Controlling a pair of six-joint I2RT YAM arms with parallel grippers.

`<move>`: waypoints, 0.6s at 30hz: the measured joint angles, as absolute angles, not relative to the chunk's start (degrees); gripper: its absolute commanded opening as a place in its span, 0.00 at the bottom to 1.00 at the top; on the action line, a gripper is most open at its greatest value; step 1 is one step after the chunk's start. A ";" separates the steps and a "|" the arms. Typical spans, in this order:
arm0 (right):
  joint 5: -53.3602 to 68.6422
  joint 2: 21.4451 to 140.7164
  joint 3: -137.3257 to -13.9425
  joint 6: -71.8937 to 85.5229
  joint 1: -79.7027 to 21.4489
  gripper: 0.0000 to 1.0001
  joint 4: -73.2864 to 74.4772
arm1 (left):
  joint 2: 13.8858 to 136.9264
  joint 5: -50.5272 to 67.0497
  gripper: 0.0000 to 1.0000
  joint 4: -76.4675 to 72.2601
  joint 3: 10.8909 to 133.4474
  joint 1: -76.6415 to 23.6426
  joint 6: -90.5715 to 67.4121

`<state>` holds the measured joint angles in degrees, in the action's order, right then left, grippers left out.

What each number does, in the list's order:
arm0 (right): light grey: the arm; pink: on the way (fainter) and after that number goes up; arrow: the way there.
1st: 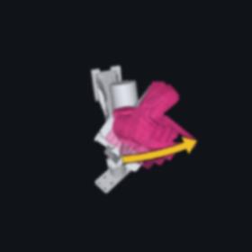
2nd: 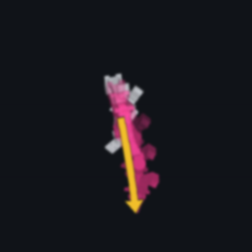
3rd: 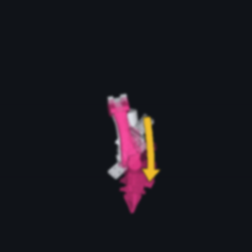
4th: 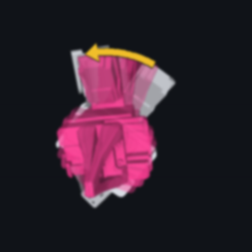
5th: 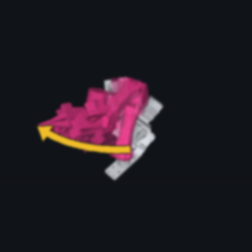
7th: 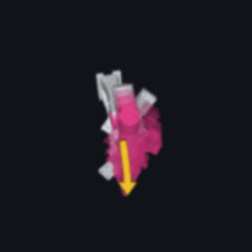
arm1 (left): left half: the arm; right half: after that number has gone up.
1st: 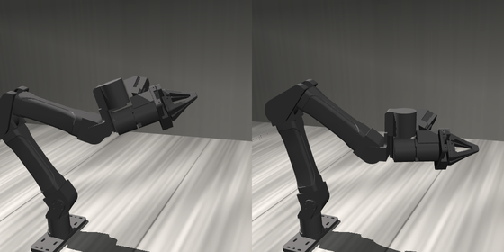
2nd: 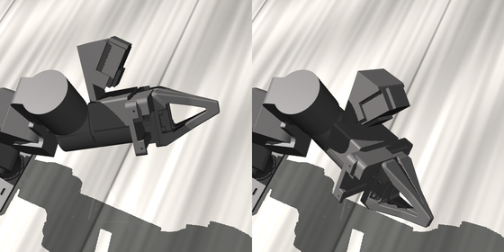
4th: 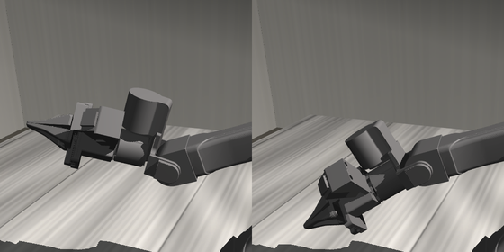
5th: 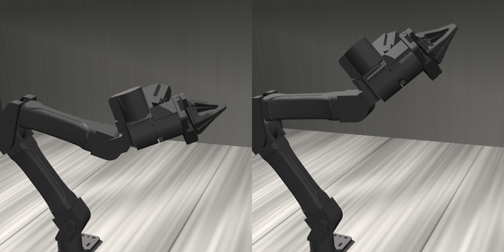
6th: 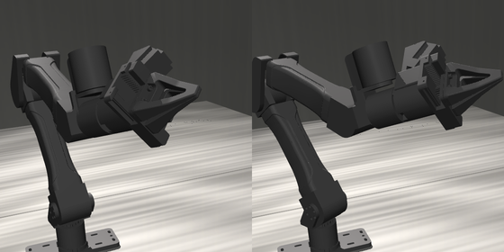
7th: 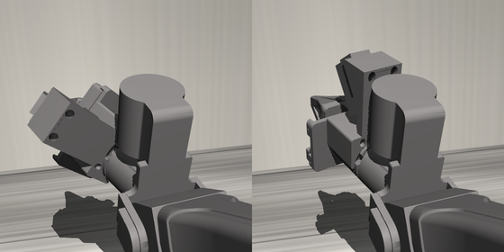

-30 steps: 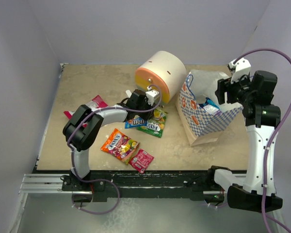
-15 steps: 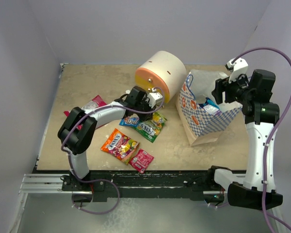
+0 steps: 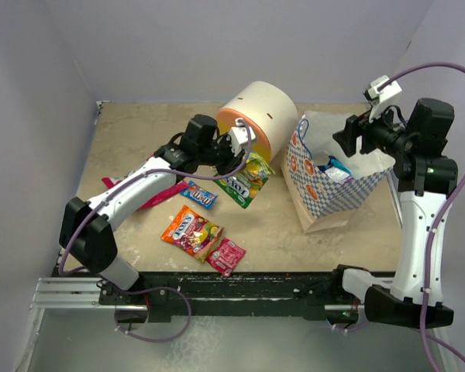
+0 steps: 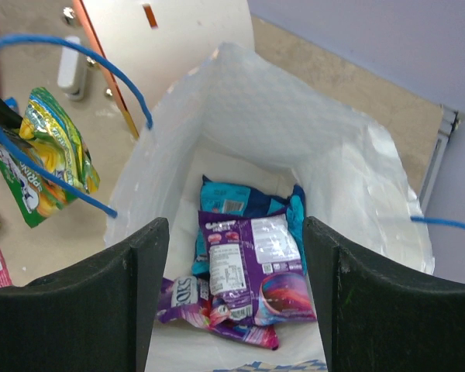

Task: Place the snacks into the paper bag
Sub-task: Pick up the snack from the center of the board.

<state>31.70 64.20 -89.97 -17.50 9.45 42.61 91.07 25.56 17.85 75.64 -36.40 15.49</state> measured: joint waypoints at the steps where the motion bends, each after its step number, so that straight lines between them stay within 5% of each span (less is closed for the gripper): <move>1: 33.19 64.66 -91.33 -17.28 9.43 0.69 42.54 | 90.39 25.98 0.00 18.70 76.71 -36.10 15.75; 8: 40.58 70.19 -101.43 -12.78 7.22 0.68 39.59 | 86.13 27.11 0.00 25.21 82.02 -32.49 16.84; 18: 47.57 84.90 -115.66 -8.25 -8.86 0.69 37.32 | 79.53 25.91 0.00 30.89 87.22 -28.82 17.85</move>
